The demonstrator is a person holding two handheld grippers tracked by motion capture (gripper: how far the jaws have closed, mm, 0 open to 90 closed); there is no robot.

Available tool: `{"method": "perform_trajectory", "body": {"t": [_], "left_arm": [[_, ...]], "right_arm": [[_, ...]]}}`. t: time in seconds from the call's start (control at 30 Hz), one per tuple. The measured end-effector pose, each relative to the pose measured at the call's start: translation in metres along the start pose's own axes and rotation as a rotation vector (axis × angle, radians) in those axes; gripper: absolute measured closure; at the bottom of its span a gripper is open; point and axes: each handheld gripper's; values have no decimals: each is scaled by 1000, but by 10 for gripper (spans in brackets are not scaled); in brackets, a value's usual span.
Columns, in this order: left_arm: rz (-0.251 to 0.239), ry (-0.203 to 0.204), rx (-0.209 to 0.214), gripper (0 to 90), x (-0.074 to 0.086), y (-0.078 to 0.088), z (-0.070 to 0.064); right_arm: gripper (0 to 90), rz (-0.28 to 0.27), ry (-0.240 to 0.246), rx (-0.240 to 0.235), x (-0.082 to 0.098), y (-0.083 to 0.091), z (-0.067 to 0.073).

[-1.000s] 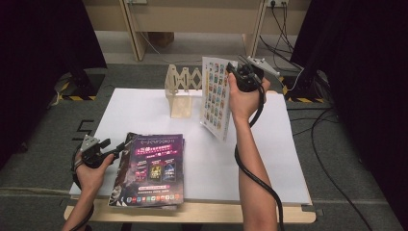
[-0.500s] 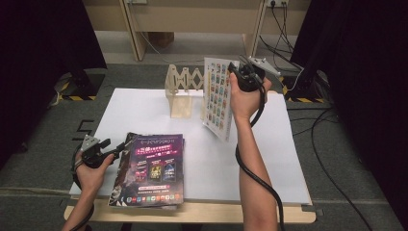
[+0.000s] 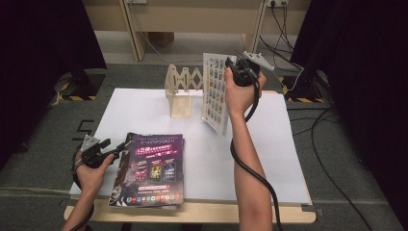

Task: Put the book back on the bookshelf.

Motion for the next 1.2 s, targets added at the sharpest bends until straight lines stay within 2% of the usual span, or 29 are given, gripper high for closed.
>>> {"method": "perform_trajectory", "body": {"t": [0.37, 0.53, 0.83, 1.0, 1.1, 1.2], "left_arm": [[1, -4, -1, 302, 0, 0, 0], [3, -6, 0, 302, 0, 0, 0], [-1, -1, 2, 302, 0, 0, 0], [2, -5, 3, 301, 0, 0, 0], [2, -4, 4, 301, 0, 0, 0], [3, -8, 2, 301, 0, 0, 0]], "right_arm": [[744, -26, 27, 24, 0, -16, 5], [744, -38, 62, 35, 1, -21, 11], [744, -43, 48, 38, 12, -24, 19], [744, -58, 19, 32, 7, -26, 20], [744, -94, -19, 30, 2, -26, 17], [743, -103, -34, 34, 0, -29, 14]]}}
Point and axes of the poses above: each handheld gripper's, and its own axes: y roughly backward along the jaws, x roughly out of its underside, z roughly to its left, and after that the axes turned 7 degrees about -z, right-handed
